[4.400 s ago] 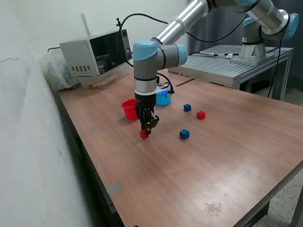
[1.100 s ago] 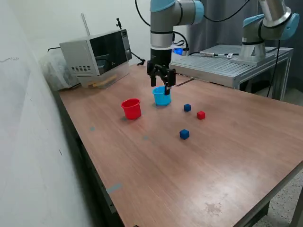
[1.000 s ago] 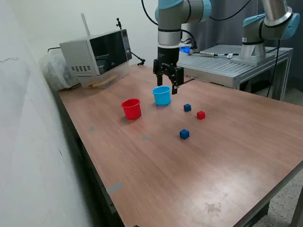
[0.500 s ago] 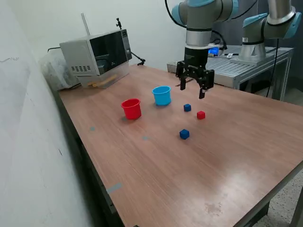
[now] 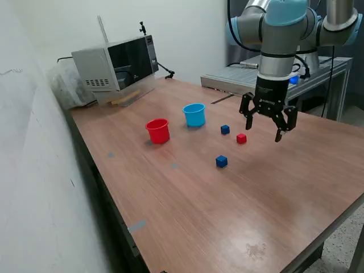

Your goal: Place red objects in the red bin, and blue objects in the blue bin.

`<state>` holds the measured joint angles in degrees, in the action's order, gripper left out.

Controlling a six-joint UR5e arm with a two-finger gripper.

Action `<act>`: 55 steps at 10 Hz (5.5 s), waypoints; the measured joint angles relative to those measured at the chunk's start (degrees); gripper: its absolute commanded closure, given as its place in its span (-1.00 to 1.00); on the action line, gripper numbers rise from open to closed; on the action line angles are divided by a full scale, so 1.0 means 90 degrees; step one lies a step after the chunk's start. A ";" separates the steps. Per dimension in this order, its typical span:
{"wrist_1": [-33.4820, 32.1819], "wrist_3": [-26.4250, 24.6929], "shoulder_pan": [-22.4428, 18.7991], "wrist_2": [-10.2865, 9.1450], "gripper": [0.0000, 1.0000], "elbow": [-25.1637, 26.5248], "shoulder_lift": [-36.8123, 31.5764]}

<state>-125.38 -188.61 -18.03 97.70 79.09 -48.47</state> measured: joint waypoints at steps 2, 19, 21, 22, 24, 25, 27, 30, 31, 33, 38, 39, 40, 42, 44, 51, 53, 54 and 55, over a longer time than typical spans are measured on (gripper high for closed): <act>-0.0018 -0.0025 -0.0110 -0.0050 -1.00 -0.0245 0.0237; -0.0151 0.0193 0.0825 -0.0307 -1.00 -0.0399 0.0608; -0.0152 0.0294 0.0737 -0.0327 -1.00 -0.0450 0.0717; -0.0152 0.0332 0.0702 -0.0331 -1.00 -0.0494 0.0780; -0.0151 0.0413 0.0663 -0.0336 -1.00 -0.0607 0.0906; -0.0151 0.0450 0.0661 -0.0337 -1.00 -0.0670 0.0956; -0.0152 0.0496 0.0698 -0.0338 -1.00 -0.0772 0.1025; -0.0159 0.0563 0.0904 -0.0338 -1.00 -0.0843 0.1072; -0.0162 0.0588 0.0970 -0.0338 -1.00 -0.0850 0.1078; -0.0173 0.0625 0.1065 -0.0338 -1.00 -0.0852 0.1085; -0.0196 0.0651 0.1101 -0.0342 -1.00 -0.0798 0.1080; -0.0198 0.0652 0.1087 -0.0343 -1.00 -0.0789 0.1077; -0.0198 0.0653 0.1074 -0.0345 -1.00 -0.0784 0.1075; -0.0199 0.0653 0.1058 -0.0347 -1.00 -0.0777 0.1071; -0.0201 0.0654 0.1043 -0.0348 -1.00 -0.0765 0.1070; -0.0207 0.0654 0.1002 -0.0348 1.00 -0.0720 0.1069; -0.0208 0.0654 0.1001 -0.0347 1.00 -0.0720 0.1069; -0.0212 0.0654 0.1002 -0.0345 1.00 -0.0722 0.1069; -0.0221 0.0653 0.1002 -0.0343 1.00 -0.0725 0.1069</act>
<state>-127.37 -182.73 -9.01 94.62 72.56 -38.85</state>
